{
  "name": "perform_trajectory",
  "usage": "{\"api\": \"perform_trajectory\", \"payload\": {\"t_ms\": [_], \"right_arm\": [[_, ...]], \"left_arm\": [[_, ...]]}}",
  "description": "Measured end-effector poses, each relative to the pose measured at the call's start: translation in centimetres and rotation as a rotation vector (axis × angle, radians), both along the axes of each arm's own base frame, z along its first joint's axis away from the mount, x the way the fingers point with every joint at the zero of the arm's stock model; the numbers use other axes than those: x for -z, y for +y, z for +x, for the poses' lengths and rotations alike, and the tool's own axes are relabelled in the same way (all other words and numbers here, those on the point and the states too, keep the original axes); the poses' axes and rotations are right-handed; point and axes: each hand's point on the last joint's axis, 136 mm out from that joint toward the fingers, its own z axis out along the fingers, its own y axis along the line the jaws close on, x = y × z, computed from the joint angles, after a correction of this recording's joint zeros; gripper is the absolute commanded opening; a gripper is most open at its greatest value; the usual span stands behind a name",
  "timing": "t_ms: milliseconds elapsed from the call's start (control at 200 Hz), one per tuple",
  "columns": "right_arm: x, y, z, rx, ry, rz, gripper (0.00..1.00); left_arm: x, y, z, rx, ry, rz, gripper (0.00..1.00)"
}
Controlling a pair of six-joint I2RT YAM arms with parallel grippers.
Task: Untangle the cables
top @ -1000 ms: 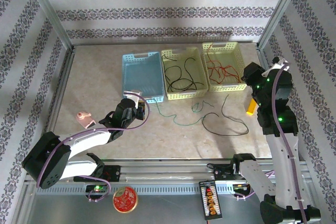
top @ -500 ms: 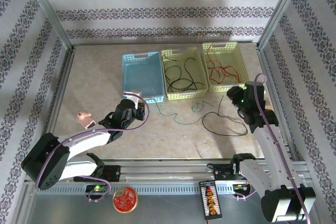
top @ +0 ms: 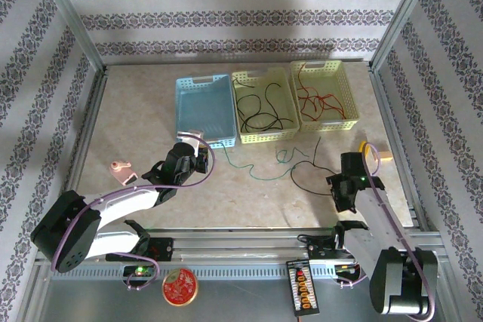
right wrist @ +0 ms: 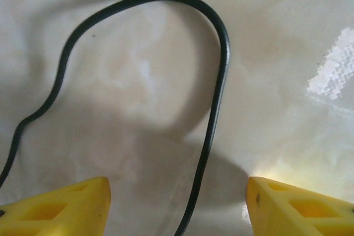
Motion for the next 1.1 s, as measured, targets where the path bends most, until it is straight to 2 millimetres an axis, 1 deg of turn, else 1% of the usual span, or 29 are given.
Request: {"api": "perform_trajectory", "payload": {"t_ms": [85, 185, 255, 370, 425, 445, 600, 655, 715, 785, 855, 895, 1005, 1050, 1100], "right_arm": [[0.3, -0.1, 0.0, 0.013, 0.029, 0.005, 0.64], [0.6, -0.2, -0.2, 0.013, 0.084, 0.008, 0.55], [0.8, -0.2, -0.5, 0.014, 0.123, 0.009, 0.42], [0.9, -0.4, -1.3, 0.016, 0.178, 0.008, 0.1], [0.9, -0.5, -1.5, 0.003, 0.189, 0.005, 0.01], [0.9, -0.5, -1.5, 0.008, 0.19, 0.006, 0.0], [0.5, -0.4, -1.1, -0.034, 0.161, -0.002, 0.0], [-0.1, -0.3, 0.4, -0.061, 0.087, -0.01, 0.0], [-1.9, -0.3, 2.4, -0.106, -0.02, -0.037, 0.0], [-5.2, -0.5, 4.5, -0.149, -0.15, -0.088, 0.0], [-9.7, -1.2, 6.6, -0.179, -0.284, -0.161, 0.0], [-12.8, -1.5, 7.6, -0.204, -0.357, -0.218, 0.0], [-20.0, -2.3, 9.2, -0.254, -0.503, -0.376, 0.0], [-22.3, -2.5, 9.4, -0.271, -0.539, -0.434, 0.0], [-24.4, -2.7, 9.5, -0.289, -0.57, -0.498, 0.0]], "left_arm": [[0.0, 0.1, 0.0, -0.004, -0.003, 0.003, 0.0], [-0.1, 0.0, 0.0, -0.004, -0.004, 0.005, 0.0], [-0.1, 0.1, 0.0, -0.01, -0.006, 0.007, 0.0], [-0.1, 0.1, 0.1, -0.013, -0.007, 0.009, 0.0], [-0.1, 0.2, 0.1, -0.014, -0.007, 0.009, 0.0], [-0.1, 0.2, 0.1, -0.014, -0.007, 0.009, 0.0], [-0.1, 0.3, 0.1, -0.021, -0.01, 0.013, 0.0], [-0.1, 0.3, 0.1, -0.023, -0.011, 0.014, 0.0], [-0.1, 0.3, 0.1, -0.024, -0.011, 0.014, 0.0], [-0.1, 0.4, 0.2, -0.027, -0.012, 0.016, 0.0], [-0.1, 0.4, 0.3, -0.03, -0.01, 0.019, 0.0], [0.0, 0.3, 0.4, -0.033, -0.009, 0.022, 0.0], [0.0, 0.4, 0.7, -0.046, -0.01, 0.031, 0.0], [0.0, 0.5, 0.8, -0.053, -0.012, 0.034, 0.0], [0.0, 0.7, 0.9, -0.061, -0.015, 0.038, 0.0]]}}
